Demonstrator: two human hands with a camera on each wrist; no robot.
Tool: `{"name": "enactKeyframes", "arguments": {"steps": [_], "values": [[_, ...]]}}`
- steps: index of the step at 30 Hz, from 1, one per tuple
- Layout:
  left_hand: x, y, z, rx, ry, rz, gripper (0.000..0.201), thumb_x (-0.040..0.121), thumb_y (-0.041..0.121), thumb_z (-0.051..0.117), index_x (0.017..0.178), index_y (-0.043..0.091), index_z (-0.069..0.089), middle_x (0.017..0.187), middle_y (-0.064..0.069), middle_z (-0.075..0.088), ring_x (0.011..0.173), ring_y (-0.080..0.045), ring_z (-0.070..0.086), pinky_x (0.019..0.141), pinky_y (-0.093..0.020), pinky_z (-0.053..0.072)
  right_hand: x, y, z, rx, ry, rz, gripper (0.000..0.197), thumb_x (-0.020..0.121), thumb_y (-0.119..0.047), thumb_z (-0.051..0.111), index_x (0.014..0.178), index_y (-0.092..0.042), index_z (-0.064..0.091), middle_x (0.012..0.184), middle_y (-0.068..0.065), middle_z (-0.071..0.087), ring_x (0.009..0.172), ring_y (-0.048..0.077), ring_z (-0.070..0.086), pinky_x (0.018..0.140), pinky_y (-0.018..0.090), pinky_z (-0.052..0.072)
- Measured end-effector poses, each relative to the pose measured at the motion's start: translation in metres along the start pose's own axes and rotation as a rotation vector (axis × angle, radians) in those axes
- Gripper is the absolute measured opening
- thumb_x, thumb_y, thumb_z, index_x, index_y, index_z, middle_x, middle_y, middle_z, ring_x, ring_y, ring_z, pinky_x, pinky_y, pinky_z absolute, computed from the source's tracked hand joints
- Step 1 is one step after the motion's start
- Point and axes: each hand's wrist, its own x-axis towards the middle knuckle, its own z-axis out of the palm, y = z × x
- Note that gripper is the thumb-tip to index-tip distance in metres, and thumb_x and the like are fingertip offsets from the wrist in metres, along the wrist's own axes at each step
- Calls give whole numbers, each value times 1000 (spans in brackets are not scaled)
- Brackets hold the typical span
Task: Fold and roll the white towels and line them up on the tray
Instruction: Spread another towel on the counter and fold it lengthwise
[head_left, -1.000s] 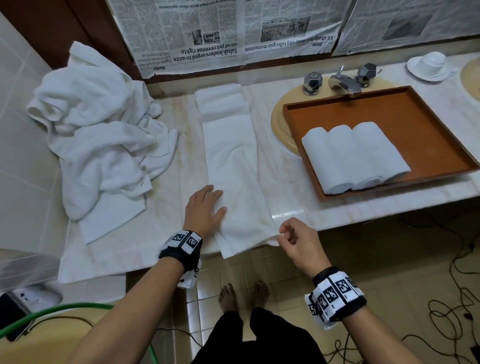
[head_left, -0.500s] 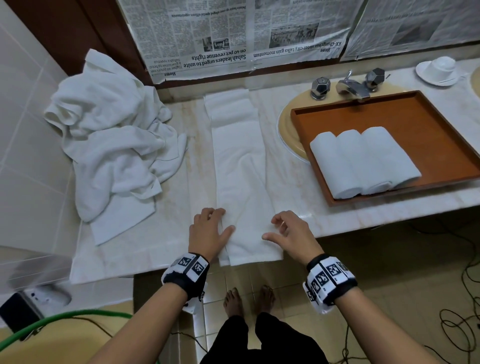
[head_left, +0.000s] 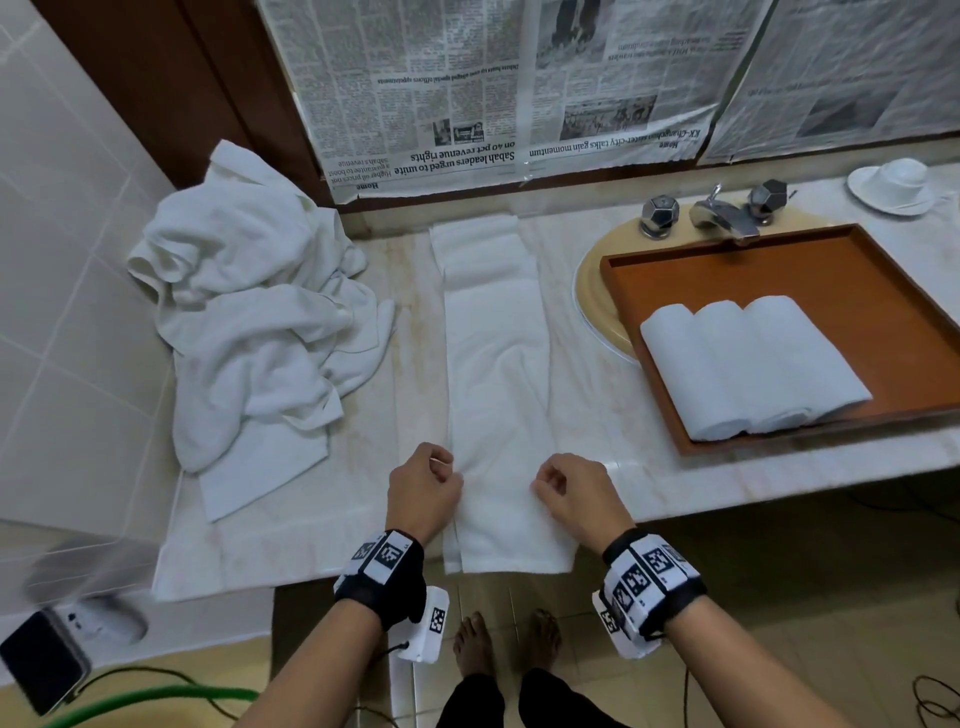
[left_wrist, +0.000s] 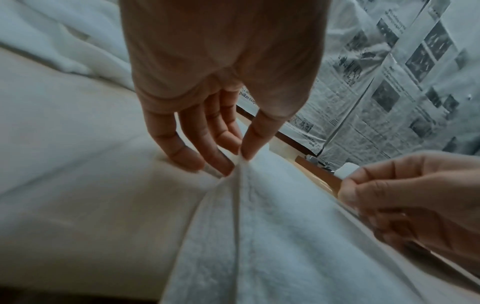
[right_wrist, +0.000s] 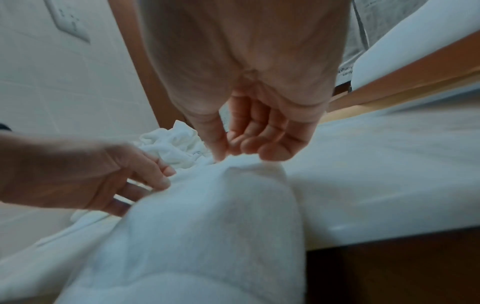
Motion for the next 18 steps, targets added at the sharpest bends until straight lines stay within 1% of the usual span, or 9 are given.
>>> {"name": "enactKeyframes", "arguments": {"steps": [2,4,5,7,10,13,15,16,18], "values": [[2,2,-3,26,-22,-18,16,81,13,64,95,18,58,77,1,63,73,-14,59,60,-21,39,7,-4,-3,57,89,49,8,93,-22,61,90,-15,62,85,-3,61,77,10,57,71,21,46],[7,5,-3,90,-58,-37,20,83,18,63,100,14,54,81,-3,62,75,-16,57,58,-22,37,26,-4,-6,74,178,148,12,95,-22,58,93,-11,62,91,2,62,82,17,59,75,27,47],[10,7,-2,128,-87,-51,22,85,20,62,102,13,51,85,-4,62,75,-15,55,58,-22,37,37,-2,-8,68,189,196,15,96,-24,57,94,-10,62,93,5,63,86,20,60,78,30,47],[14,9,1,192,-116,-69,27,87,28,62,104,13,48,91,-4,61,76,-13,54,58,-24,37,60,-4,-12,24,141,268,24,96,-30,55,96,-8,63,97,8,65,92,25,60,81,32,48],[23,11,9,301,-90,-67,32,88,36,63,104,13,48,96,-5,61,84,-21,56,66,-30,40,84,-12,-12,-77,62,338,30,97,-37,53,97,-8,63,99,8,65,95,28,60,79,33,48],[31,14,12,337,-75,-132,29,90,32,60,104,9,51,99,-8,60,84,-25,55,68,-30,39,99,-18,-11,-115,16,375,26,96,-32,54,94,-8,64,96,9,64,91,29,61,75,32,48],[37,13,10,343,-81,-160,24,89,31,59,98,10,53,97,-8,60,83,-26,56,67,-30,40,107,-15,-17,-101,-10,375,25,95,-26,55,84,-6,64,88,12,65,84,30,62,71,32,48],[40,12,8,340,-87,-164,22,88,31,59,95,11,55,95,-7,61,83,-24,56,67,-30,41,111,-12,-23,-81,-6,380,25,94,-24,55,80,-5,64,85,12,66,82,31,63,71,33,49],[45,11,6,333,-102,-155,16,88,28,60,90,13,60,93,-5,63,84,-21,56,68,-28,42,119,-4,-35,-46,20,374,21,94,-21,56,79,-7,63,86,12,67,83,30,63,75,35,52]]}}
